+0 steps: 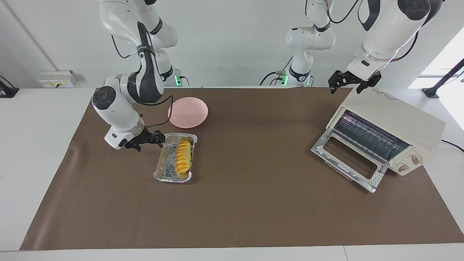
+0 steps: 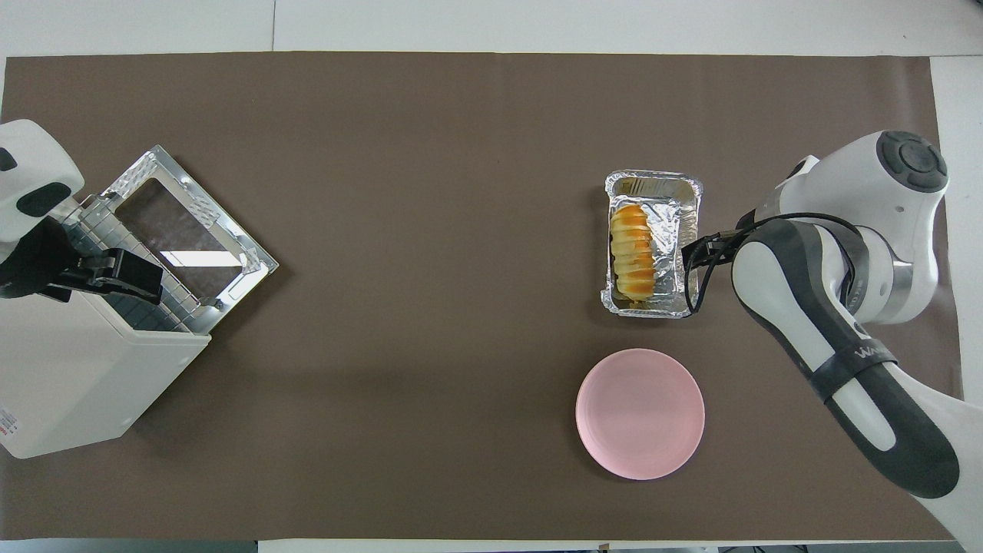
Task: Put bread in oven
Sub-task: 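Lower the bread into the foil tray and open the right gripper, then grasp the edge of the foil tray with the right gripper, then lift the foil tray and carry it toward the left gripper, then grasp the tray with the left gripper while the right gripper withdraws, then carry the foil tray with the left gripper toward the oven, then push the foil tray into the open oven with the left gripper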
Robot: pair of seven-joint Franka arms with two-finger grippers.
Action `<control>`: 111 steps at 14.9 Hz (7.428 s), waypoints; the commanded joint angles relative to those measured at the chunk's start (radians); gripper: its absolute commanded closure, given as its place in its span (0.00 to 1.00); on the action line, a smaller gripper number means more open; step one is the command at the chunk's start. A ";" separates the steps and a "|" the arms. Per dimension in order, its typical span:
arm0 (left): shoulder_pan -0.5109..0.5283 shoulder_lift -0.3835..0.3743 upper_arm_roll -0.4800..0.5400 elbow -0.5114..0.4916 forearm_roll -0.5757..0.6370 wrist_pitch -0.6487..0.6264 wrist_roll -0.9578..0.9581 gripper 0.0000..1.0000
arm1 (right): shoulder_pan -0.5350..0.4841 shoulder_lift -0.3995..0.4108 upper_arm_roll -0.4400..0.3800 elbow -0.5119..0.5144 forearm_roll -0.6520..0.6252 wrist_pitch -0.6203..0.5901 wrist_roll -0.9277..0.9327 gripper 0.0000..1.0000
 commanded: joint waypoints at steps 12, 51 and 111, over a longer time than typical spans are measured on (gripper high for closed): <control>0.011 -0.009 -0.006 -0.002 0.016 0.003 0.004 0.00 | -0.014 -0.016 0.003 -0.119 0.073 0.098 0.077 0.82; -0.243 0.259 -0.038 0.210 -0.082 0.187 -0.244 0.00 | 0.054 -0.173 0.028 0.114 0.021 -0.138 0.124 0.00; -0.223 0.445 0.388 0.111 0.033 0.258 -0.575 1.00 | -0.109 -0.243 0.022 0.329 -0.180 -0.560 0.117 0.00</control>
